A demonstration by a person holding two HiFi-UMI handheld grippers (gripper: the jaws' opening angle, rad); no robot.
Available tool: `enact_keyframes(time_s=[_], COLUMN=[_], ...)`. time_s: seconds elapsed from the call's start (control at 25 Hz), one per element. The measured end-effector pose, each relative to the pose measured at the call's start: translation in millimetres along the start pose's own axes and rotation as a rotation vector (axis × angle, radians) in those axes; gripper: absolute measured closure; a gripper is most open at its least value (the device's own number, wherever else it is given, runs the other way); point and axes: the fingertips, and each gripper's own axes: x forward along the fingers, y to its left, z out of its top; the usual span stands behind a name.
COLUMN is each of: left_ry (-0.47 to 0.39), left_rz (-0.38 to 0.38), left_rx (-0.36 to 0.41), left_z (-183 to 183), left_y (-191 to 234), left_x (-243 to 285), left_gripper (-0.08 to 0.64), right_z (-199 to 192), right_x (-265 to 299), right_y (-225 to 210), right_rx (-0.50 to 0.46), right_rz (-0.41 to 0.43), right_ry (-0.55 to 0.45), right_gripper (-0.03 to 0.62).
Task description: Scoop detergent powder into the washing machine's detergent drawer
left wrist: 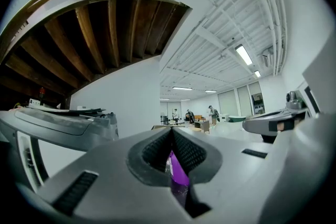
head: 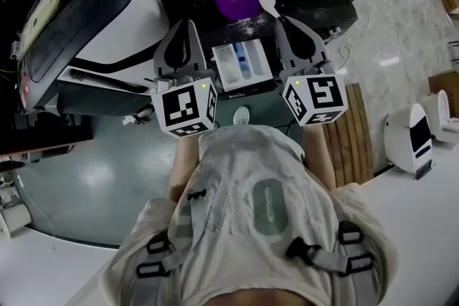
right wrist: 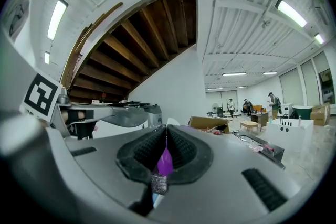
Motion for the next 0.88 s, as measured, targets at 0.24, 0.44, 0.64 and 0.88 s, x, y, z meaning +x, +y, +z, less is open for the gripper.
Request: enact_keyframes(time_s=[0.24,0.44,0.64,0.88], left_ry=[0.002,0.002,0.005,0.009], left_rz=[-0.006,-0.011,-0.008,0.001], left_rx=[0.003,0.003,0.002,-0.003], left_z=[-0.9,-0.4,-2.0,-4.0], left_y=[-0.2,0.2,1.0,8.6], left_x=[2.5,3.3,4.1,4.9], left_gripper=[0.54,0.54,0.54,0.54], right_z=[-2.4,-2.5,-2.0,-1.9], right_x=[1.7,2.7,4.6,8.7], right_y=[-1.8,-1.2,-0.1,1.8], right_rx=[0.006,0.009,0.007,0.012], right_rz=[-0.004,-0.005,0.002,0.003], right_ry=[0.008,0.012,0.012,0.012], right_gripper=[0.581,0.581,0.58,0.581])
